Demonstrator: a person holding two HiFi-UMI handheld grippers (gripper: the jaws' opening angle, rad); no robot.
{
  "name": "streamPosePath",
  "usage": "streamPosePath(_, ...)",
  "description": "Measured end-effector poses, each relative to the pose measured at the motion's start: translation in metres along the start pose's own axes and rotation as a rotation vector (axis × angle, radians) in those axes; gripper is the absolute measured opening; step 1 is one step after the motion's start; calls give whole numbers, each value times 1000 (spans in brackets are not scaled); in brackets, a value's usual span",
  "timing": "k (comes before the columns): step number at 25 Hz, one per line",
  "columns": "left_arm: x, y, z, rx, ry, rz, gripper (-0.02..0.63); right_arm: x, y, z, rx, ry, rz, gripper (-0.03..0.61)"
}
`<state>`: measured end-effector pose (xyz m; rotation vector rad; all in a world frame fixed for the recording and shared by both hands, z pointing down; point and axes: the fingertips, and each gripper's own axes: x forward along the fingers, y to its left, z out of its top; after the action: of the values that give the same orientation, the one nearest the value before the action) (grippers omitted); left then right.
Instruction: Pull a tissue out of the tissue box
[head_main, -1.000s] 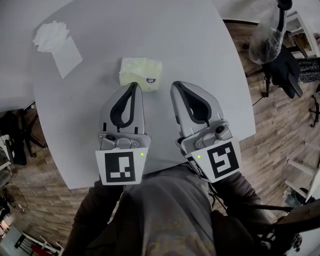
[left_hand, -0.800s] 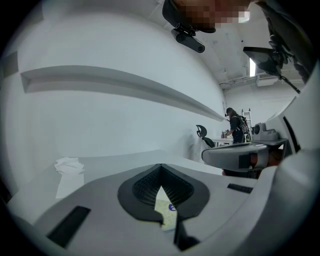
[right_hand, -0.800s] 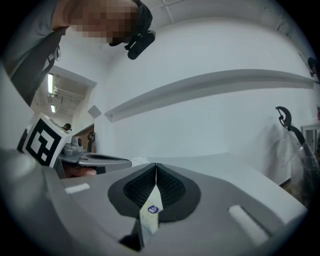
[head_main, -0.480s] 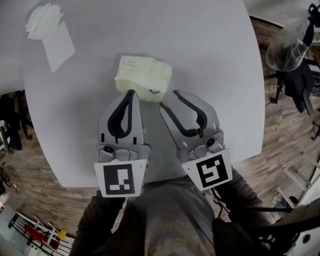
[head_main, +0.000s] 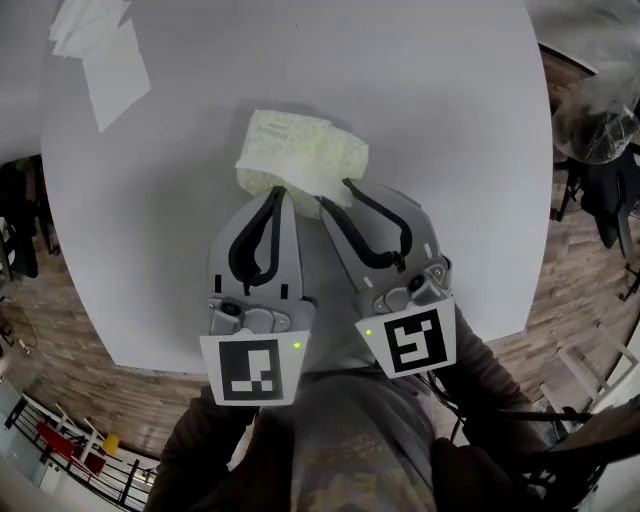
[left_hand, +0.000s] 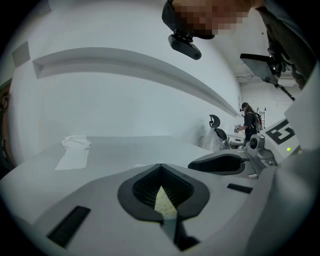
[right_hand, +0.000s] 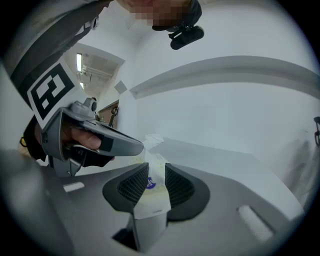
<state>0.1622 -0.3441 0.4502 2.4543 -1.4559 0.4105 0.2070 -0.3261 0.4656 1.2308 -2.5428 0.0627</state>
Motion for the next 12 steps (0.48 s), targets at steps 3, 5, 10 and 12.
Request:
streamPosePath(3,6,3,-6,-3,8,3,-2,5,-3,-8,-16,18,-12,59)
streamPosePath(5,10,4,-11,1,16,2,-2,5,-2,-3,-26,2,-7,4)
streamPosePath(10,14,1,-11,9,15,9,-2,-5,7,36,-18,-46,73,3)
streamPosePath(12,11,-2,0,2,-1,12,-2,-13,7,60,-7,-72,94,3)
